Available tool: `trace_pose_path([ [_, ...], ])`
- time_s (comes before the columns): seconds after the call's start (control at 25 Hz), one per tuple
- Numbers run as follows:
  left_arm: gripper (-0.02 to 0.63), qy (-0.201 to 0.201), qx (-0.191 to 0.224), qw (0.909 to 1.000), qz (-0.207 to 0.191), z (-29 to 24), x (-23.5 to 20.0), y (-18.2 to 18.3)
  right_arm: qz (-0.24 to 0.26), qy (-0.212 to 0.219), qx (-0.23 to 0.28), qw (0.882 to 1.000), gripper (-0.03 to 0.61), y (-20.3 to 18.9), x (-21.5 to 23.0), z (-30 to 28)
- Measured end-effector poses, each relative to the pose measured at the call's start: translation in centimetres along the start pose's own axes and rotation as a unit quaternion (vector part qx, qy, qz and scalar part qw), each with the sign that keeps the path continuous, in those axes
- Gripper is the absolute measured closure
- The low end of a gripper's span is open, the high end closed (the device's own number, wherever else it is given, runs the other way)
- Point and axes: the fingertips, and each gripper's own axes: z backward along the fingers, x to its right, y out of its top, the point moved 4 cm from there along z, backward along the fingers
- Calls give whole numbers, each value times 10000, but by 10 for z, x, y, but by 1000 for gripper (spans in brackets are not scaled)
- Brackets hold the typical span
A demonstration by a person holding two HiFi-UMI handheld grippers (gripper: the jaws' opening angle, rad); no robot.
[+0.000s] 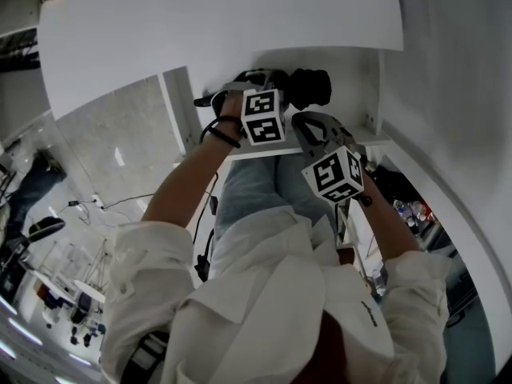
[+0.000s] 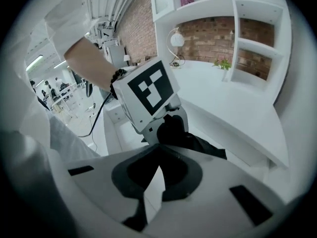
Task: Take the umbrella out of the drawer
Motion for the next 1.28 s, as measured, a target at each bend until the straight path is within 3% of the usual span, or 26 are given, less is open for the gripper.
trace_pose_path([
  [0.2,344,509,985,9916,659,80,4,34,-84,-579,882,9944,561,50,-3,82],
  [0.32,344,849,1786,9728,1209,140,6,53,-249,-1143,1495,9818,561,84,3,132],
  [0.48,344,1384,2898,9293,1825,220,9,74,-798,-2116,2288,9468,561,114,19,189],
  [0.64,344,2020,3907,8729,2112,309,10,93,-902,-2905,2878,9081,561,143,36,245],
  [0.76,344,2489,4569,8267,2140,373,16,103,-778,-3227,3384,8805,561,170,42,283],
  [0.96,344,3025,5219,7679,2152,443,34,112,-657,-3453,4048,8442,561,195,48,331],
  [1.16,343,3526,5571,7285,1859,499,47,106,-562,-3553,4439,8207,561,218,44,360],
  [1.28,343,3655,5638,7185,1799,520,53,108,-501,-3623,4560,8113,561,223,42,374],
])
